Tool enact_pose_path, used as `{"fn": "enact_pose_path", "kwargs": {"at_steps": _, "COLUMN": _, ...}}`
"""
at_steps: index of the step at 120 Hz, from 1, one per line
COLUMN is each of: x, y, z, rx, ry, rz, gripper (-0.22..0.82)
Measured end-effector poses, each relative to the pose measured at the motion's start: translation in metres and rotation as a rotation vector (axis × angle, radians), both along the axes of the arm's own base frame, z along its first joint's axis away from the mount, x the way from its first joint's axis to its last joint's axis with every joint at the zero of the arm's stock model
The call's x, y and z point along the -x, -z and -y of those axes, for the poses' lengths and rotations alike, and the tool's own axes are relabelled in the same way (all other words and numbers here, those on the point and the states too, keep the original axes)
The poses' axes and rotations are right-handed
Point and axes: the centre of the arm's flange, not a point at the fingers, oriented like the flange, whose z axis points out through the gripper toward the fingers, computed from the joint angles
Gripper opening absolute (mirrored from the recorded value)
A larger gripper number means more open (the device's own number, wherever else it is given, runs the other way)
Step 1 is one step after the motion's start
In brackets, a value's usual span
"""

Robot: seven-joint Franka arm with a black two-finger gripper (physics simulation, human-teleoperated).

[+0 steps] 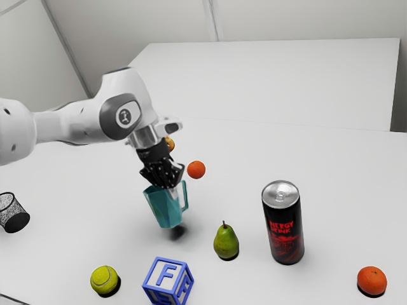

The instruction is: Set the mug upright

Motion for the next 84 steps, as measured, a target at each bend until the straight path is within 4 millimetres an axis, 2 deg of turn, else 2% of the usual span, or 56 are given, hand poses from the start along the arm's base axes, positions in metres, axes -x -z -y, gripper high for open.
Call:
{"fn": "enact_pose_path", "kwargs": {"at_steps": 35, "x": -0.022, "y": -0.007, "z": -0.033, "rx": -0.244, "ry": 0.082, "rz": 0.103, "gripper": -0.18}}
{"fn": "enact_pose_path", "kwargs": {"at_steps": 84, "x": -0.044, "y": 0.0, "z": -0.037, "rx": -0.304, "ry": 0.118, "rz": 0.245, "gripper": -0.18}}
